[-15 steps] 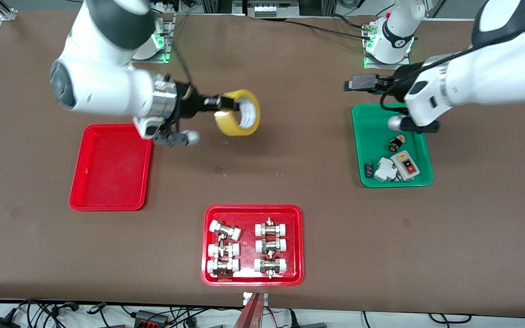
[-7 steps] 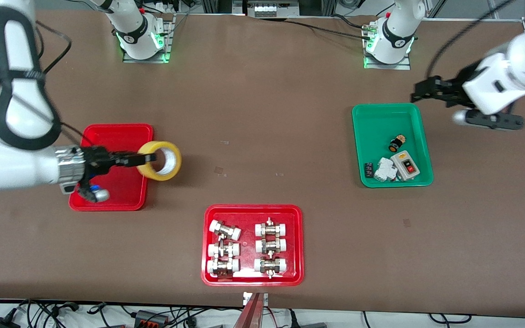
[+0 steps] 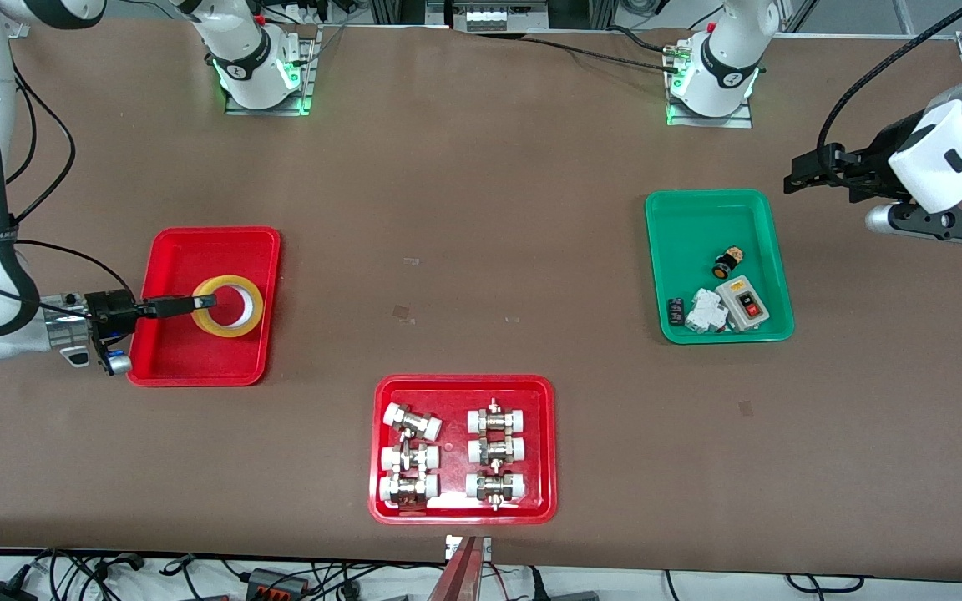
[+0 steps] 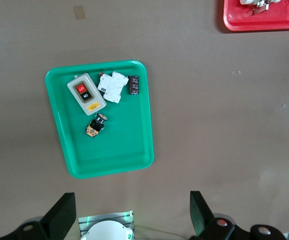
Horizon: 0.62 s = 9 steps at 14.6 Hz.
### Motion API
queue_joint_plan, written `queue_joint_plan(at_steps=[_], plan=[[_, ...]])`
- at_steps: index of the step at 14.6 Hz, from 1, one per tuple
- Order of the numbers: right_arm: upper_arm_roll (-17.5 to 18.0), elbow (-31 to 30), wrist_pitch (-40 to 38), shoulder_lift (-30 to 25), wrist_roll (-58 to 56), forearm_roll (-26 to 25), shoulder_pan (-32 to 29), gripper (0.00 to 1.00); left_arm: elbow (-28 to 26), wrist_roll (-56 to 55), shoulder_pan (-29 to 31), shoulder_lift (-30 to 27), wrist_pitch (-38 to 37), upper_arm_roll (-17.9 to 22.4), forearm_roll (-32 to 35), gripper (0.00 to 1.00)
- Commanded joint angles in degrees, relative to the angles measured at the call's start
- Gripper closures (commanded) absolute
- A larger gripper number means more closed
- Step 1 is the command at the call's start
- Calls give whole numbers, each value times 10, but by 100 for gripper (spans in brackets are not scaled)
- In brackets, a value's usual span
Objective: Left arm passes tape to right arm into tray
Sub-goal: 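Lower the tape into the empty red tray and open the right gripper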
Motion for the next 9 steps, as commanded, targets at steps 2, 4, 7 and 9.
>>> queue_joint_plan(at_steps=[2,4,7,9], plan=[[13,12,-13,28,-72,-5,-36,77,6,14,10,-4,-3,15,14,0],[13,13,-13,40,-91,-9,-45,77,5,13,-26,-5,-2,71,14,0],[13,13,-11,52,-120,-8,-50,77,-2,14,-57,-21,-1,113,20,0],[13,13,-11,57,-127,-9,-50,69,-13,13,-83,-38,-1,114,61,0]])
